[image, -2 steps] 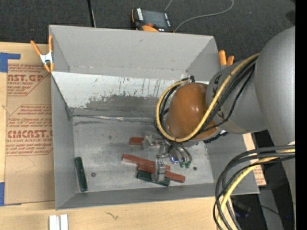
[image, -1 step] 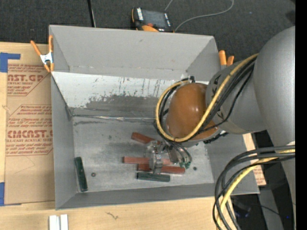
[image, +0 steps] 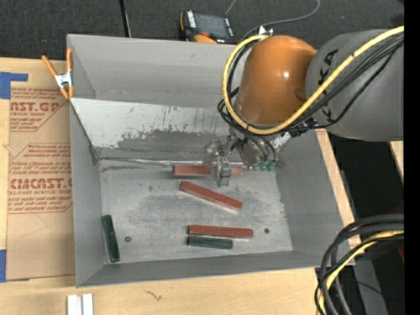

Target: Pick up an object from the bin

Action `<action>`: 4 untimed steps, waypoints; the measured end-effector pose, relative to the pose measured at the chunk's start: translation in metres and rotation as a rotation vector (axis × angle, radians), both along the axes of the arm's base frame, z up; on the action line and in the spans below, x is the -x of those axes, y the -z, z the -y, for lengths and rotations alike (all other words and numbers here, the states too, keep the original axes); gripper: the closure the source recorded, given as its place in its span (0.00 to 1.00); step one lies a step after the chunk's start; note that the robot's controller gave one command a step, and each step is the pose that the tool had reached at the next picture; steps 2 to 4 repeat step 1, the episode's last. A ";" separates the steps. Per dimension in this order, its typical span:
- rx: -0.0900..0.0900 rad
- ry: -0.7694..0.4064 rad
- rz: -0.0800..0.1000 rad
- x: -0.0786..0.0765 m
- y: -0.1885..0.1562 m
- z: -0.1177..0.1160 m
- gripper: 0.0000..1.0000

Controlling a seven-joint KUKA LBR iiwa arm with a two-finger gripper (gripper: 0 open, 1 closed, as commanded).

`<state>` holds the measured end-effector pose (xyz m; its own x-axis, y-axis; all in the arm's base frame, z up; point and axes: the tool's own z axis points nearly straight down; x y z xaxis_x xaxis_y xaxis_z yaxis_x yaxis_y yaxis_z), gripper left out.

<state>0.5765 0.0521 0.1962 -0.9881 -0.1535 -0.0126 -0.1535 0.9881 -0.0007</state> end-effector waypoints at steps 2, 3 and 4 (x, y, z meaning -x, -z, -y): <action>0.000 -0.080 -0.003 0.012 -0.061 -0.020 1.00; 0.000 -0.080 -0.003 0.012 -0.061 -0.020 1.00; 0.000 -0.080 -0.003 0.012 -0.061 -0.020 1.00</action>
Offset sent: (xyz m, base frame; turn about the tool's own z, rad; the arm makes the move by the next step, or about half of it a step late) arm -0.0139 0.0188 0.0576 -0.0786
